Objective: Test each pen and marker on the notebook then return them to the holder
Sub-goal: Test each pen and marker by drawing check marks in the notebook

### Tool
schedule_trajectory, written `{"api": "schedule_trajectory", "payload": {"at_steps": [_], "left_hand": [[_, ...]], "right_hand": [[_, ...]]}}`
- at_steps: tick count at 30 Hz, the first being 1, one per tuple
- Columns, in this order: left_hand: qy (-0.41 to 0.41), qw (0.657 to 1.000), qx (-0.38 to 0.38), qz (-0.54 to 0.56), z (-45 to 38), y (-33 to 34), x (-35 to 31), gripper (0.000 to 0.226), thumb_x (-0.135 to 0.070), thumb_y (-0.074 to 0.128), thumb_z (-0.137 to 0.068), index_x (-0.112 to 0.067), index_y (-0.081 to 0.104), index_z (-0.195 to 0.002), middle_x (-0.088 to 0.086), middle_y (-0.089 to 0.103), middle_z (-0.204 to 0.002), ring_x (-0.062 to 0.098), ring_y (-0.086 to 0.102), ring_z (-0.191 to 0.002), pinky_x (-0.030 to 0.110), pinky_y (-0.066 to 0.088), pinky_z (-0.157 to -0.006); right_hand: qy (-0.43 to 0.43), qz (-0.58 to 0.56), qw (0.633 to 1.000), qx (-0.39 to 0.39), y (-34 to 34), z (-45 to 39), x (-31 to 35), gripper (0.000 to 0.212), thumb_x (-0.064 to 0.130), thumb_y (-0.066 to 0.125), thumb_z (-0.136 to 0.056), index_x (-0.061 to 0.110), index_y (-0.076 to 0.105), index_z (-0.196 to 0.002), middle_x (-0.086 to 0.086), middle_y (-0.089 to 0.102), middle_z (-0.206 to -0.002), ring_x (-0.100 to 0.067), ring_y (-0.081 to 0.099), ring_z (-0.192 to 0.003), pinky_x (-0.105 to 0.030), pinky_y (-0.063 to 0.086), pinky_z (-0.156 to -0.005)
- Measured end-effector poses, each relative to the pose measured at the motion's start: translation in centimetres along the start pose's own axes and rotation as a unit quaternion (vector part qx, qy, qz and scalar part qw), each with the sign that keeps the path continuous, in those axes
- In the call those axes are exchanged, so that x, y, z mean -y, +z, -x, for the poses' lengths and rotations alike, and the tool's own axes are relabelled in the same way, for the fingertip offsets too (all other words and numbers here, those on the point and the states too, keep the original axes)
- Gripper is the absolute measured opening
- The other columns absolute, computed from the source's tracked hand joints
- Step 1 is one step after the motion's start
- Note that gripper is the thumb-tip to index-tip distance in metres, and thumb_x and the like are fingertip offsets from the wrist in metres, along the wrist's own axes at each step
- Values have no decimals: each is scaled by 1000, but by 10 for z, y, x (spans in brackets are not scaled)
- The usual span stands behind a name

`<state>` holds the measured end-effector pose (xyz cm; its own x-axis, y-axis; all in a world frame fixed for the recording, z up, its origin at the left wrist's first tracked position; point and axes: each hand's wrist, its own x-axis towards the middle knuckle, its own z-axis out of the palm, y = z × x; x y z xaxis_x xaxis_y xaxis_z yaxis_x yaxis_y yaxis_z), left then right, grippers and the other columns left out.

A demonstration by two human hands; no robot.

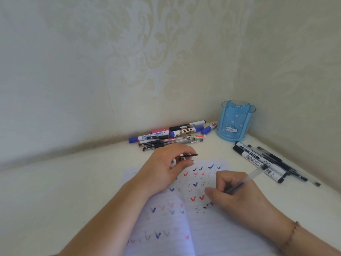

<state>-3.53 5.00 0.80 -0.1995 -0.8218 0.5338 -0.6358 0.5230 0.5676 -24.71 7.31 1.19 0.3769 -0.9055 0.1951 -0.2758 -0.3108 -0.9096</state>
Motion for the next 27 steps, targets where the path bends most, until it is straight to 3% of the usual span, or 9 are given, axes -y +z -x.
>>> {"api": "schedule_trajectory", "payload": {"at_steps": [4,6,8,10,11,17,24,27], "left_hand": [[-22,999,5,24,1,0,-1,20,-23,70,-88,-29,68,-107,-23,67,-93,-1,61,-88,12,46,-79],[-31,999,7,39,1,1,-1,20,-23,71,-88,-30,67,-106,-19,69,-91,5,63,-87,17,49,-80],[-34,998,8,53,1,2,-2,19,-20,70,-88,-29,67,-105,-17,69,-86,5,65,-83,17,51,-80],[-31,997,6,65,1,1,-4,19,-15,69,-89,-26,67,-105,-17,69,-83,4,67,-80,15,50,-79],[-27,997,6,68,1,1,-5,19,-14,69,-89,-25,67,-105,-17,69,-83,3,67,-80,13,50,-79],[-18,998,5,56,1,1,-6,20,-17,70,-89,-26,69,-107,-25,67,-87,2,63,-85,11,46,-80],[-26,998,-5,52,0,0,-5,22,-16,69,-89,-26,69,-108,-24,66,-95,3,62,-86,10,45,-79],[-20,999,-2,46,0,0,-7,21,-17,70,-88,-26,70,-108,-29,65,-90,3,62,-85,7,43,-78]], "right_hand": [[1,-126,991,-51,-13,-6,10,33,28,86,-65,13,58,-57,-3,51,-46,-8,38,-39,-15,30,-40],[7,-161,985,-64,-20,-8,12,32,40,86,-62,14,67,-64,-6,62,-55,-14,48,-45,-20,34,-39],[22,-184,980,-71,-25,-9,12,11,24,73,-77,14,75,-75,-13,71,-71,-23,57,-56,-24,36,-38],[34,-176,980,-84,-25,-10,9,25,-1,55,-88,12,75,-81,-16,74,-79,-27,60,-59,-25,35,-38],[39,-167,981,-89,-24,-11,8,27,-5,51,-90,11,73,-84,-16,74,-80,-26,60,-58,-26,35,-38],[57,-157,982,-92,-22,-14,8,18,-6,50,-91,6,59,-82,-15,74,-79,-27,58,-50,-24,32,-40],[36,-166,978,-123,-25,-13,11,26,-6,55,-88,12,66,-73,-14,73,-73,-25,55,-44,-24,29,-42],[29,-154,982,-109,-24,-12,11,20,0,62,-86,15,69,-76,-13,75,-78,-25,57,-47,-23,33,-41]]}}
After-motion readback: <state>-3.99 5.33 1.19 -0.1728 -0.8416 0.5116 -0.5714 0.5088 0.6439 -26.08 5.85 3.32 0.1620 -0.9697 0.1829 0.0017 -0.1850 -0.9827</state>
